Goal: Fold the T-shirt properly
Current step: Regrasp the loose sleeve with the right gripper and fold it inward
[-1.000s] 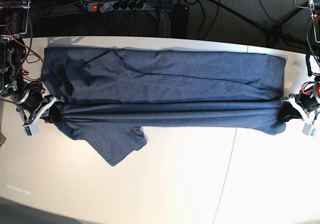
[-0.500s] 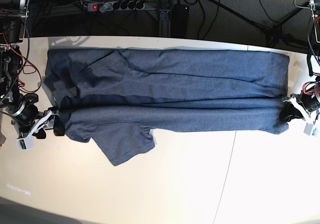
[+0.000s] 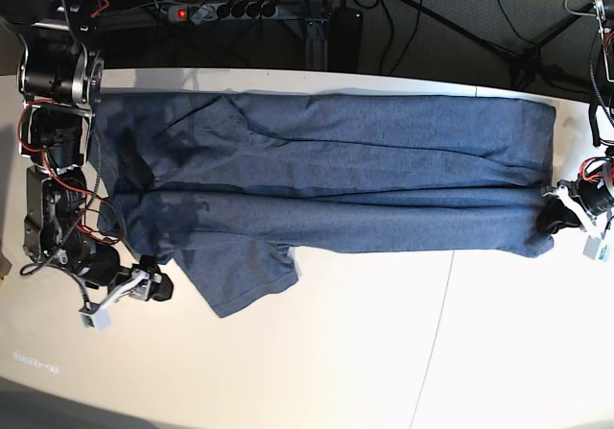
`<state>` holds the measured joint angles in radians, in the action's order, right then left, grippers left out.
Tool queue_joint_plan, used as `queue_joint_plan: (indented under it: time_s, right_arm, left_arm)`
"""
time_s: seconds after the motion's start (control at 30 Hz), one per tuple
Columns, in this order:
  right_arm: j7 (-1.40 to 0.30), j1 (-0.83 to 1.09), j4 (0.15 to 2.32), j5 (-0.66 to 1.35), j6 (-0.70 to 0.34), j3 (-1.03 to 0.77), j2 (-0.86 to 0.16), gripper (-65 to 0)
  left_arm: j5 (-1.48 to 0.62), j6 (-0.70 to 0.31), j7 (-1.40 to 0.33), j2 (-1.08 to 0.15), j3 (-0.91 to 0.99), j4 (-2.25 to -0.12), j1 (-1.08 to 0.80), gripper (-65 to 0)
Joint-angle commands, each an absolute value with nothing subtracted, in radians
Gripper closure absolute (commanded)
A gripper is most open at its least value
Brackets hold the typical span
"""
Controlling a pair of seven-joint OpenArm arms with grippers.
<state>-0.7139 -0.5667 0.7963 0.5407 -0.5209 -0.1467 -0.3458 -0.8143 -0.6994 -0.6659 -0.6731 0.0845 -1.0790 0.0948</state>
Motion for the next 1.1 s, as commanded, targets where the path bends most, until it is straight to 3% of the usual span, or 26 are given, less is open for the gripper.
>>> queue_joint_plan:
  time_s: [0.0, 0.23, 0.5, 0.77, 0.83, 0.93, 0.97, 1.07]
  right_arm:
    - [-0.687, -0.616, 0.778, 0.553, -0.573, -0.152, -0.343, -43.9]
    - [-0.69, -0.683, 0.611, 0.476, -0.573, -0.151, -0.253, -43.9]
    - [-0.702, -0.684, 0.566, 0.418, -0.574, -0.142, -0.173, -43.9]
    - [-0.731, -0.684, 0.566, 0.381, -0.573, 0.112, -0.149, -43.7]
    - [-0.73, -0.684, 0.567, 0.34, -0.573, 0.174, -0.149, -34.4]
    - [-0.71, -0.684, 0.567, 0.311, -0.572, 0.232, -0.155, -5.6]
    - [-0.706, -0.684, 0.567, 0.295, -0.572, 0.238, -0.155, 0.0]
    - [-0.693, -0.684, 0.574, 0.276, -0.572, 0.238, -0.163, 0.0]
  left_arm:
    - [-0.828, -0.698, -0.648, -0.698, 0.094, -1.093, 0.111, 0.0]
    - [-0.846, -0.698, -0.648, -0.698, 0.094, -1.093, 0.113, 0.0]
    - [-0.85, -0.698, -0.648, -0.698, 0.094, -1.093, 0.114, 0.0]
    - [-0.849, -0.698, -0.648, -0.699, 0.094, -1.093, 0.114, 0.0]
    - [-0.849, -0.698, -0.648, -0.698, 0.094, -1.093, 0.114, 0.0]
    - [-0.849, -0.698, -0.648, -0.698, 0.094, -1.093, 0.114, 0.0]
    - [-0.849, -0.698, -0.647, -0.698, 0.094, -1.093, 0.114, 0.0]
    - [-0.849, -0.698, -0.647, -0.698, 0.094, -1.093, 0.114, 0.0]
